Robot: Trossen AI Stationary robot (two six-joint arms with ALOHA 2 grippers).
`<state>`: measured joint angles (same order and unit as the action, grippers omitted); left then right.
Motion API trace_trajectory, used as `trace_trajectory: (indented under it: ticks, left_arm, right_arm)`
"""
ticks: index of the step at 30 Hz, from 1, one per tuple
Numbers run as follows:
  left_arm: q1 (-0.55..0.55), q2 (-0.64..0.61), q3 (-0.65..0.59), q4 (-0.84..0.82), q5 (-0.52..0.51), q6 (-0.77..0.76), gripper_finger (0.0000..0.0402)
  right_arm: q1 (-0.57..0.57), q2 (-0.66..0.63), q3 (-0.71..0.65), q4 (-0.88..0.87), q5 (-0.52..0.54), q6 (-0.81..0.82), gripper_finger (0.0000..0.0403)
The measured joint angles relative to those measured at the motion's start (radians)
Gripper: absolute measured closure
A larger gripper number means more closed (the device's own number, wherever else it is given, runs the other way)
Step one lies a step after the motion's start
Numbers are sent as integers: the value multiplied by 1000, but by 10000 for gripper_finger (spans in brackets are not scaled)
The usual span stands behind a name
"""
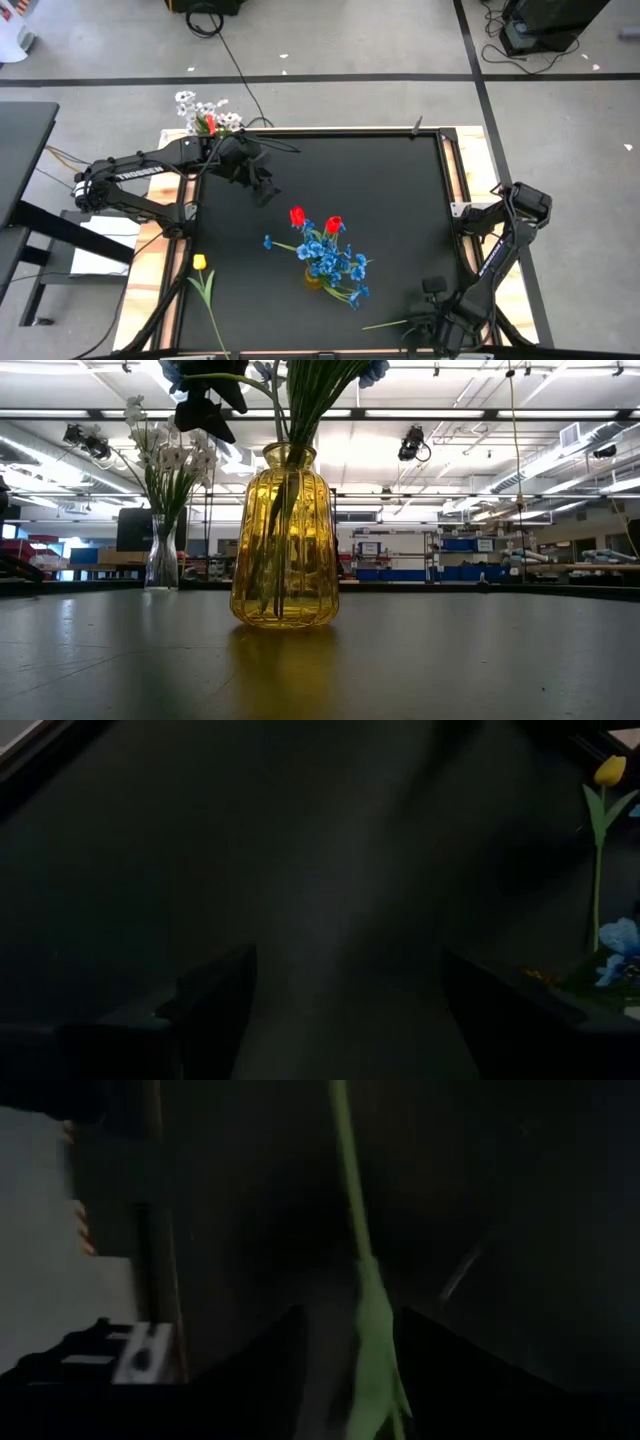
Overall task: Sort flowers into vase by color
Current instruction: Put the right yellow flower into the transparent vase
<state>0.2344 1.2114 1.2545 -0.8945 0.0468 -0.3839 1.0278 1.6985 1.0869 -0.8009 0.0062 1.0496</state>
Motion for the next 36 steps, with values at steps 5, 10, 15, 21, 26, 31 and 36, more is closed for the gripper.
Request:
trace_trajectory:
  ticks: [5, 10, 15, 21, 26, 31, 36]
  left_arm:
    - [0, 0, 0, -1, 0, -8, 84]
    - [0, 0, 0, -2, 0, -9, 84]
    - [0, 0, 0, -14, 0, -8, 84]
    - [0, 0, 0, -19, 0, -1, 84]
    - [0, 0, 0, -43, 0, 0, 84]
    - [0, 0, 0, -59, 0, 7, 84]
    - [0, 0, 0, -60, 0, 14, 84]
  right_arm:
    - [-1, 0, -60, 17, -3, 23, 245]
    - [-1, 0, -108, 84, -46, 22, 245]
    - [7, 0, -131, 101, -69, 25, 249]
    - [6, -1, -149, 102, -70, 30, 295]
    - [-6, -5, -166, 113, -89, 32, 364]
    - [-33, -1, -149, 94, -154, 51, 393]
    - [-48, -18, -69, 18, -212, 58, 391]
